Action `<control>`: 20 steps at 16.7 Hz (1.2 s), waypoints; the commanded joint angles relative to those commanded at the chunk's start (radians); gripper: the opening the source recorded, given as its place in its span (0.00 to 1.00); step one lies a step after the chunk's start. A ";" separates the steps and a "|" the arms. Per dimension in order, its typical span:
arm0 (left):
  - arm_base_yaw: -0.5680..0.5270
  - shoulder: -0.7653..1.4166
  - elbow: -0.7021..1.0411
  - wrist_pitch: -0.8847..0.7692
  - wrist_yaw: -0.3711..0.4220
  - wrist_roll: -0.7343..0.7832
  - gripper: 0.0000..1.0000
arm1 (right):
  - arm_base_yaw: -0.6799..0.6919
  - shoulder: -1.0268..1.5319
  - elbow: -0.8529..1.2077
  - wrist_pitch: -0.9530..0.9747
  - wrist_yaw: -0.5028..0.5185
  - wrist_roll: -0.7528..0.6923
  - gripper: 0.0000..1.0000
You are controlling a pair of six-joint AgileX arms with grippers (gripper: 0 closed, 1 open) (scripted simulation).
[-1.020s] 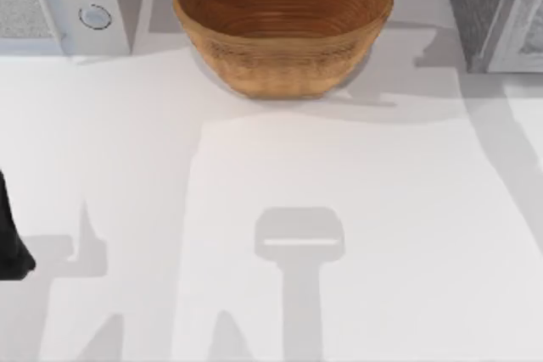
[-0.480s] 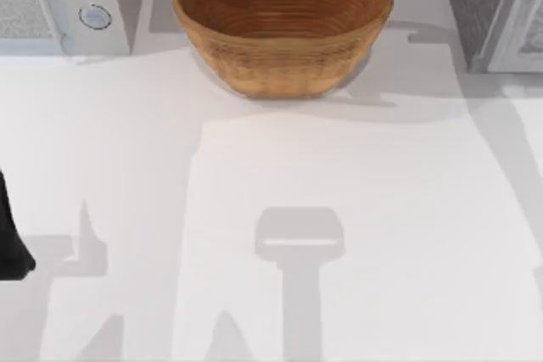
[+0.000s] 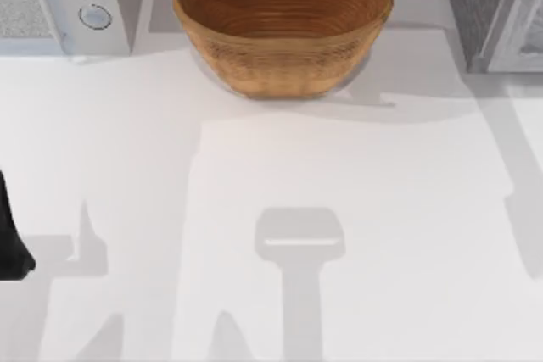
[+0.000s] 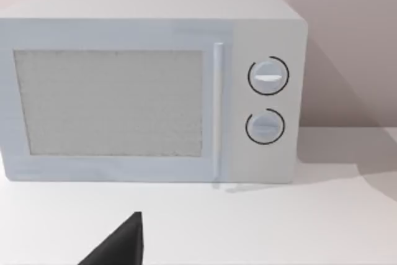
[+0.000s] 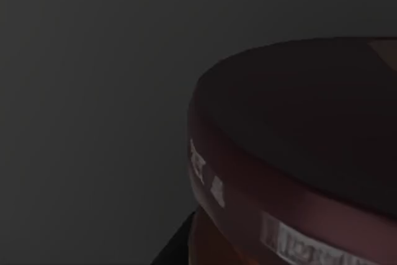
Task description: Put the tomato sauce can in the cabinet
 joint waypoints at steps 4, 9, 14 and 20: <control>0.000 0.000 0.000 0.000 0.000 0.000 1.00 | -0.001 0.001 0.001 0.000 0.000 0.000 0.00; 0.000 0.000 0.000 0.000 0.000 0.000 1.00 | -0.001 0.001 0.001 0.000 0.000 0.000 0.38; 0.000 0.000 0.000 0.000 0.000 0.000 1.00 | -0.001 0.001 0.001 0.000 0.000 0.000 0.75; 0.000 0.000 0.000 0.000 0.000 0.000 1.00 | -0.001 0.001 0.001 0.000 0.000 0.000 1.00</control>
